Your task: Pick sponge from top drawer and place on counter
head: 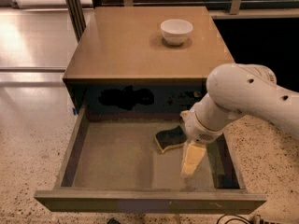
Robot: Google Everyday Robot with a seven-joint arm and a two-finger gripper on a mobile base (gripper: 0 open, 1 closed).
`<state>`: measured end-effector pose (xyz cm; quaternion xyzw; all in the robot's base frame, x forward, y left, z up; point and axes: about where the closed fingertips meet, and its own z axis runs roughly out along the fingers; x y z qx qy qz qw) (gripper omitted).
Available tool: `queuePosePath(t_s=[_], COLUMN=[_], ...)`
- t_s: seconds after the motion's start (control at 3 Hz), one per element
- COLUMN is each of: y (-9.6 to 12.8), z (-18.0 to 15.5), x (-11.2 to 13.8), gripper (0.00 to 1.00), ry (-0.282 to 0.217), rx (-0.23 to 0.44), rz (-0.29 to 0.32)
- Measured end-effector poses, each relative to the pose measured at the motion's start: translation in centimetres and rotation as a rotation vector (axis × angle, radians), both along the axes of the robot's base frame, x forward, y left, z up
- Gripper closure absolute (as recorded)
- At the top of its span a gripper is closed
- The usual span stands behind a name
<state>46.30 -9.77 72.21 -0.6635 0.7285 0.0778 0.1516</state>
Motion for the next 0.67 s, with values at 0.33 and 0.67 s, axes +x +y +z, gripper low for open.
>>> queuePosePath(t_s=[0.33, 0.67], y=[1.2, 3.6], z=[-4.0, -6.1], x=[0.5, 3.8], gripper=[0.00, 0.00], ry=[-0.001, -0.019], rx=[-0.054, -0.038], rz=[-0.020, -0.004])
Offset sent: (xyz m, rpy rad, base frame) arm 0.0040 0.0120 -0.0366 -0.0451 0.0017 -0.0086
